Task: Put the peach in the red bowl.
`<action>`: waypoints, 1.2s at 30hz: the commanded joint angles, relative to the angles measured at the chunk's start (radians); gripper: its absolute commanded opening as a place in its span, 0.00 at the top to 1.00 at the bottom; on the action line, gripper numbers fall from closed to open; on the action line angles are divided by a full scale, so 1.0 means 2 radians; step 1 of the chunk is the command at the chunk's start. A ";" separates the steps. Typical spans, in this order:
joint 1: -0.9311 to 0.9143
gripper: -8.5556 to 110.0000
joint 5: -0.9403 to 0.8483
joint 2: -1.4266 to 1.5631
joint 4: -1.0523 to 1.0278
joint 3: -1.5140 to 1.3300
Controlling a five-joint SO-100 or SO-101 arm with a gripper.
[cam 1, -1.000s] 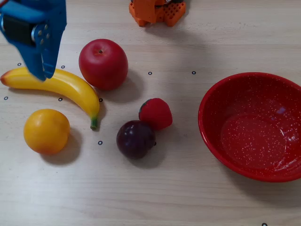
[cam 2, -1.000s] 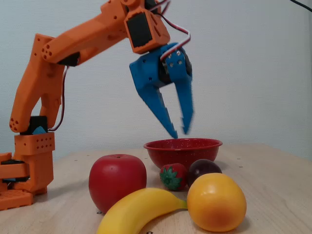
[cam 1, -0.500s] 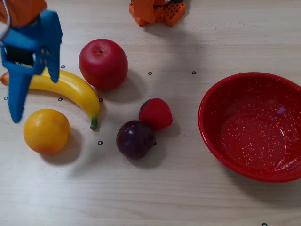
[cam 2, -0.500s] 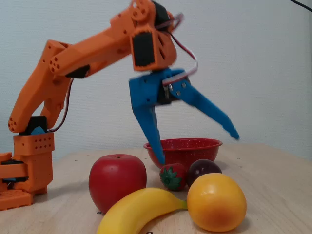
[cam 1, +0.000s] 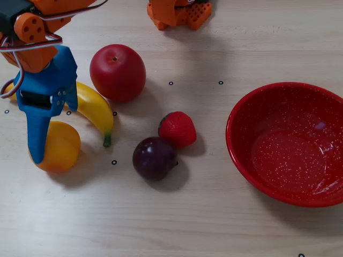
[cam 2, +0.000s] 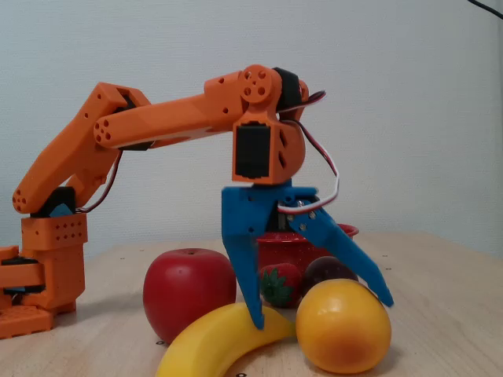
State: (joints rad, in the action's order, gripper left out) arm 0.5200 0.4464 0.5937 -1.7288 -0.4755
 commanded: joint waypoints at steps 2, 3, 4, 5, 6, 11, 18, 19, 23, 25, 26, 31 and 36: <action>0.001 0.45 0.012 0.012 0.033 0.041; 0.001 0.45 0.012 0.011 0.039 0.041; -0.001 0.45 0.012 0.009 0.044 0.041; -0.001 0.45 0.012 0.008 0.049 0.040; -0.002 0.45 0.012 0.007 0.050 0.040; -0.008 0.45 0.012 0.002 0.058 0.033; -0.015 0.76 0.028 -0.002 0.084 0.026; -0.015 0.79 0.028 -0.001 0.085 0.026; -0.015 0.93 0.031 0.003 0.082 0.025; -0.015 0.93 0.031 0.012 0.067 0.034; -0.015 0.93 0.027 0.018 0.059 0.046; -0.028 0.93 -0.018 0.075 0.031 0.135; -0.075 0.93 -0.049 0.159 0.021 0.187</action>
State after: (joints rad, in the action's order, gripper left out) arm 0.4541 0.3912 0.6611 -1.6582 -0.2224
